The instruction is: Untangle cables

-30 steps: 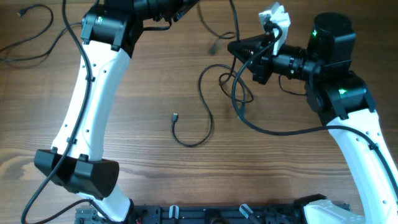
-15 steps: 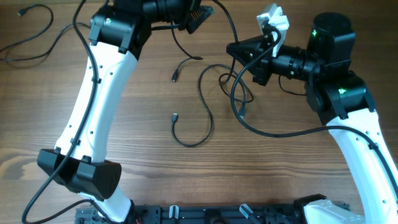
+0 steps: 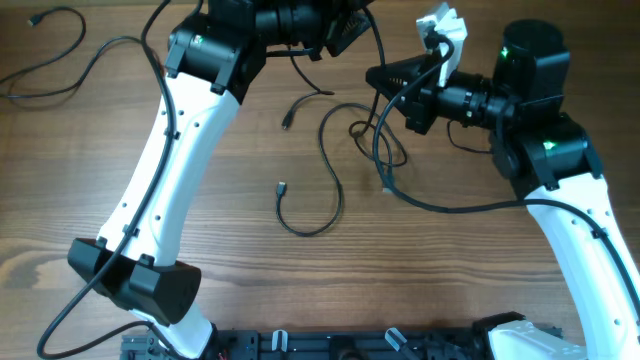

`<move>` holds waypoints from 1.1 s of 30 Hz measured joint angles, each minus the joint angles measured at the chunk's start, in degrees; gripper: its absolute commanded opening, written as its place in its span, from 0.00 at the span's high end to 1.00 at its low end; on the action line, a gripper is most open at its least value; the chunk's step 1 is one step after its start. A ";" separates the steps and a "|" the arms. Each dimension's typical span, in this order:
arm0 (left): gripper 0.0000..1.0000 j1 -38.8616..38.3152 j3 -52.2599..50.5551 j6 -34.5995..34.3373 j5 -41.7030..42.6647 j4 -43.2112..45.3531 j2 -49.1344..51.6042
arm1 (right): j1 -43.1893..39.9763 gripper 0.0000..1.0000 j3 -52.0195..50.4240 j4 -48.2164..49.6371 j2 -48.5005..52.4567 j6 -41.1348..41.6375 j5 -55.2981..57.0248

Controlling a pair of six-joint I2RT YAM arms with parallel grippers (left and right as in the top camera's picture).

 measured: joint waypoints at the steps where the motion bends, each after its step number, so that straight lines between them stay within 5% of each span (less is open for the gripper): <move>1: 0.63 0.00 0.00 -0.09 0.00 0.02 0.00 | 0.00 0.96 0.00 0.00 0.00 0.09 0.22; 10: 0.83 0.00 0.00 -0.09 0.00 0.00 0.00 | 0.00 0.96 0.00 0.00 0.00 1.77 0.66; 33: 0.79 0.00 0.00 -0.13 -0.02 0.00 0.00 | 0.00 0.96 0.00 1.57 0.00 3.65 3.45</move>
